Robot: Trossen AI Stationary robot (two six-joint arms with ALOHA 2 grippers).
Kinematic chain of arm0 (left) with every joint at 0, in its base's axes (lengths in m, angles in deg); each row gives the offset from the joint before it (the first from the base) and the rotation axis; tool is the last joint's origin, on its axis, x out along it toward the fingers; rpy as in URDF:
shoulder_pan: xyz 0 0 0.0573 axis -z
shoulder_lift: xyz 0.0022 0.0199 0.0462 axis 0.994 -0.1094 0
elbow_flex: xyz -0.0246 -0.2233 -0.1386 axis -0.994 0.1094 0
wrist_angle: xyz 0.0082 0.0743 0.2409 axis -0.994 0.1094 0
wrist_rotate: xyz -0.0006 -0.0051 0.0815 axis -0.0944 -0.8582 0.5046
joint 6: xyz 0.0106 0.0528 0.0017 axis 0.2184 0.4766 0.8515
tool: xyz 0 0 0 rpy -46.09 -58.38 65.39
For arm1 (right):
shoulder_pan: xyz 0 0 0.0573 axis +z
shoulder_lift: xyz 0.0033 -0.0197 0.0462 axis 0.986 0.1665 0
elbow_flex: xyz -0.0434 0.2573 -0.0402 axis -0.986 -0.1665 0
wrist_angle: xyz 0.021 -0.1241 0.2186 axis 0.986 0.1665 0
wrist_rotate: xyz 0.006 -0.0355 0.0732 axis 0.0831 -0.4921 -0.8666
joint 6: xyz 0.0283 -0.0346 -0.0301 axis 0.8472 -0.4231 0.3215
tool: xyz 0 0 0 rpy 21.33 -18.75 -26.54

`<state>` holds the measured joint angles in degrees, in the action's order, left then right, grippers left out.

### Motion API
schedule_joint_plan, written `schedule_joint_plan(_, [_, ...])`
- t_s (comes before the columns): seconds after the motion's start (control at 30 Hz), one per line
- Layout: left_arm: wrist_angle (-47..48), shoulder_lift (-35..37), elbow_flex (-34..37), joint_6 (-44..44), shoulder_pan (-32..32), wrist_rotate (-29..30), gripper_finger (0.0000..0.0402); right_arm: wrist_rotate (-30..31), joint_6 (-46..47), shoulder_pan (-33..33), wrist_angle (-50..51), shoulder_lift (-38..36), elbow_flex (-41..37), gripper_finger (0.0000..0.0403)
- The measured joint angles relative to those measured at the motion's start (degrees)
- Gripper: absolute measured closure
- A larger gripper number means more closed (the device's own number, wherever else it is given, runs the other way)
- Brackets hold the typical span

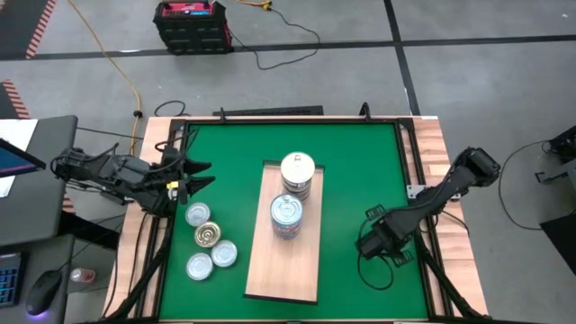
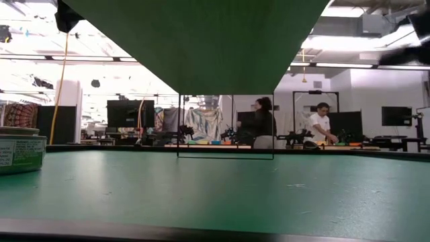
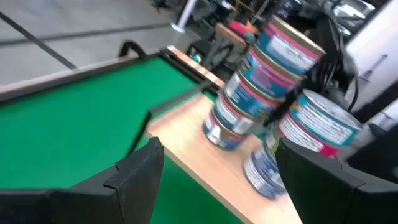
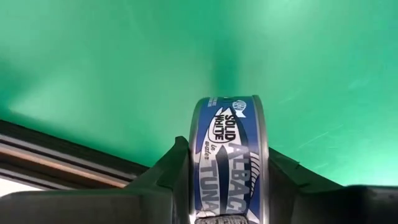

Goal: Stack canned seafood by type on shelf
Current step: Stack the blue tuna can on top of the yellow blue tuna can on the shelf

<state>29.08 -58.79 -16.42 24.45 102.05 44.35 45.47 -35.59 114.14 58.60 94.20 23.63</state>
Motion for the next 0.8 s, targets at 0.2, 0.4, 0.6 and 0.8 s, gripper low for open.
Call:
schedule_joint_plan(0.2, [1.2,-0.99,-0.37,-2.4,-0.04,-2.83,0.0104,4.55,3.55,-1.71,8.14,0.0,18.2,0.0242])
schedule_joint_plan(0.4, [1.42,-4.5,-3.77,1.87,-0.04,-3.41,0.0104,15.96,-5.44,-2.0,-0.79,-0.02,35.78,0.0232])
schedule_joint_plan(0.6, [1.7,-7.75,-8.99,6.19,-0.04,-3.78,0.0104,32.55,-18.17,-2.0,-18.48,0.15,41.32,0.0236])
schedule_joint_plan(0.8, [2.25,-9.37,-13.04,5.37,-0.04,-6.83,0.0104,43.64,-33.08,-2.07,-31.76,2.41,41.34,0.0228])
